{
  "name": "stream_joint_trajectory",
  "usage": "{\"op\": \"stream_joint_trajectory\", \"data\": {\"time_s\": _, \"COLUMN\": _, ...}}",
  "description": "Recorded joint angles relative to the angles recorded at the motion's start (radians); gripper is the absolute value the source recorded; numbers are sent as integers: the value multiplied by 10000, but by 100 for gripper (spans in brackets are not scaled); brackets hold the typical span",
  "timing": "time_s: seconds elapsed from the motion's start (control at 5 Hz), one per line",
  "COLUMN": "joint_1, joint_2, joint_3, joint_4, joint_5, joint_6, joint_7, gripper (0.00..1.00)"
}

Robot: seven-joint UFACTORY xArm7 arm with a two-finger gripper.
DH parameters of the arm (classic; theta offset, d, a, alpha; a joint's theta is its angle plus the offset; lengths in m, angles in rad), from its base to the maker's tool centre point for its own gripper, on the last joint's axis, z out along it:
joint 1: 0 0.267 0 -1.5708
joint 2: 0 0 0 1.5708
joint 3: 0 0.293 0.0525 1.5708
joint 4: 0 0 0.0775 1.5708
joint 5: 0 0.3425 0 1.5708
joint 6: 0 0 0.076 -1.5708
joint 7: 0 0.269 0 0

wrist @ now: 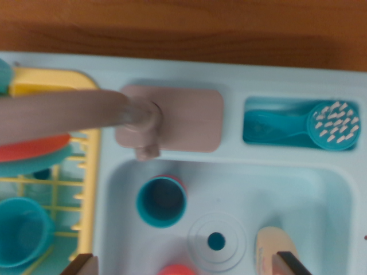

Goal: Pick detergent from the sink

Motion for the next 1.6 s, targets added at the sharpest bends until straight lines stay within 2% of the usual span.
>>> {"op": "stream_joint_trajectory", "data": {"time_s": 0.2, "joint_1": -108, "joint_2": 93, "joint_3": -106, "joint_4": -433, "joint_5": 56, "joint_6": -468, "joint_7": -310, "gripper": 0}}
{"op": "stream_joint_trajectory", "data": {"time_s": 0.4, "joint_1": -108, "joint_2": 93, "joint_3": -106, "joint_4": -433, "joint_5": 56, "joint_6": -468, "joint_7": -310, "gripper": 0}}
{"op": "stream_joint_trajectory", "data": {"time_s": 0.6, "joint_1": -214, "joint_2": 184, "joint_3": -210, "joint_4": -857, "joint_5": 110, "joint_6": -926, "joint_7": -613, "gripper": 0}}
{"op": "stream_joint_trajectory", "data": {"time_s": 0.8, "joint_1": -214, "joint_2": 184, "joint_3": -210, "joint_4": -857, "joint_5": 110, "joint_6": -926, "joint_7": -613, "gripper": 0}}
{"op": "stream_joint_trajectory", "data": {"time_s": 1.0, "joint_1": -323, "joint_2": 278, "joint_3": -318, "joint_4": -1295, "joint_5": 167, "joint_6": -1399, "joint_7": -926, "gripper": 0}}
{"op": "stream_joint_trajectory", "data": {"time_s": 1.2, "joint_1": -323, "joint_2": 278, "joint_3": -318, "joint_4": -1295, "joint_5": 167, "joint_6": -1399, "joint_7": -926, "gripper": 0}}
{"op": "stream_joint_trajectory", "data": {"time_s": 1.4, "joint_1": -429, "joint_2": 371, "joint_3": -423, "joint_4": -1725, "joint_5": 222, "joint_6": -1863, "joint_7": -1233, "gripper": 0}}
{"op": "stream_joint_trajectory", "data": {"time_s": 1.6, "joint_1": -429, "joint_2": 371, "joint_3": -423, "joint_4": -1725, "joint_5": 222, "joint_6": -1863, "joint_7": -1233, "gripper": 0}}
